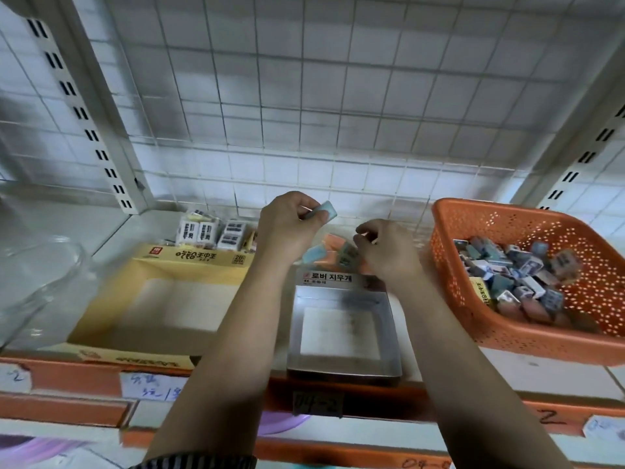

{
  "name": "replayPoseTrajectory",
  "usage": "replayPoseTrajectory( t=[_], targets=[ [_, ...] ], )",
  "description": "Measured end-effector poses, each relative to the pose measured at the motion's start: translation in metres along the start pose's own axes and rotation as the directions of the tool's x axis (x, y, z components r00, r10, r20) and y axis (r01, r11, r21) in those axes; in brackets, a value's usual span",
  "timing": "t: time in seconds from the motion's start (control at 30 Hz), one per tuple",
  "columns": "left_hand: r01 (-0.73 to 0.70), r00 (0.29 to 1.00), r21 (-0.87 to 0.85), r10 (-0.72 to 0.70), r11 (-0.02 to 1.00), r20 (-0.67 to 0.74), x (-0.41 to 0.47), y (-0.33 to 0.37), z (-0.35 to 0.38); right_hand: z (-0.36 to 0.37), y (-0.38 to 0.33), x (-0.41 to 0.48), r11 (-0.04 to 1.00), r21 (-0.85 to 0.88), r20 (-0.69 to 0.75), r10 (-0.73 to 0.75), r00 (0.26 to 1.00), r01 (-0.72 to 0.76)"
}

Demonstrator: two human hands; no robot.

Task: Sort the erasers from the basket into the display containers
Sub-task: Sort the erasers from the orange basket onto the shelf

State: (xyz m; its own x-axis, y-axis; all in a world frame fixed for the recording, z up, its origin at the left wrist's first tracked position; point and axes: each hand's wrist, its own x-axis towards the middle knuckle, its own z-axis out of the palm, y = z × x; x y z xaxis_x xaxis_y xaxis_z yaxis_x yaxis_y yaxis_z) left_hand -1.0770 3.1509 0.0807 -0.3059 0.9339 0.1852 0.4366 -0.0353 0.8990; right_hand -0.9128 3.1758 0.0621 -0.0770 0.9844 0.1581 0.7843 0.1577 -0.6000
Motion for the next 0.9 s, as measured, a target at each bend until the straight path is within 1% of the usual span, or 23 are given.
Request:
replayPoseTrajectory(
  t=[0.07,0.17,0.23,0.33,0.4,0.47,0.6,0.73,0.83,0.9],
  targets=[
    [0.009,1.000,0.024,-0.010,1.000,0.024,0.004,0.000,0.004,-0.008,-0.005,-0.003,0.994,0.102,-0.087,-0.031,0.996,0.039],
    [0.026,0.996,0.126,-0.036,0.992,0.079,0.006,-0.001,0.008,-0.024,-0.010,-0.010,0.980,0.184,-0.162,-0.042,0.986,0.072],
    [0.016,0.991,0.194,-0.041,0.981,0.126,0.008,-0.005,0.011,-0.033,-0.011,-0.014,0.969,0.236,-0.186,-0.032,0.982,0.077],
    [0.000,0.979,0.339,-0.069,0.941,0.194,0.007,-0.010,0.017,-0.044,-0.012,-0.020,0.948,0.307,-0.196,-0.020,0.980,0.081],
    [-0.020,0.979,0.415,-0.067,0.910,0.194,0.006,-0.012,0.020,-0.050,-0.013,-0.023,0.931,0.352,-0.194,-0.026,0.981,0.095],
    [-0.055,0.985,0.438,-0.022,0.897,0.169,0.005,-0.009,0.023,-0.060,-0.012,-0.026,0.923,0.366,-0.213,-0.042,0.976,0.120],
    [-0.171,0.982,0.314,0.134,0.934,0.137,0.003,0.019,0.037,-0.089,0.001,-0.025,0.919,0.371,-0.276,-0.026,0.961,0.132],
    [-0.282,0.955,0.127,0.265,0.951,0.134,-0.008,0.063,0.067,-0.125,0.033,-0.024,0.932,0.353,-0.332,0.044,0.942,0.081],
    [-0.343,0.929,0.057,0.329,0.938,0.170,-0.015,0.087,0.092,-0.152,0.066,-0.021,0.952,0.304,-0.349,0.069,0.935,0.043],
    [-0.358,0.918,0.033,0.345,0.933,0.195,-0.018,0.098,0.108,-0.170,0.089,-0.017,0.963,0.270,-0.324,0.082,0.942,0.009]
  ],
)
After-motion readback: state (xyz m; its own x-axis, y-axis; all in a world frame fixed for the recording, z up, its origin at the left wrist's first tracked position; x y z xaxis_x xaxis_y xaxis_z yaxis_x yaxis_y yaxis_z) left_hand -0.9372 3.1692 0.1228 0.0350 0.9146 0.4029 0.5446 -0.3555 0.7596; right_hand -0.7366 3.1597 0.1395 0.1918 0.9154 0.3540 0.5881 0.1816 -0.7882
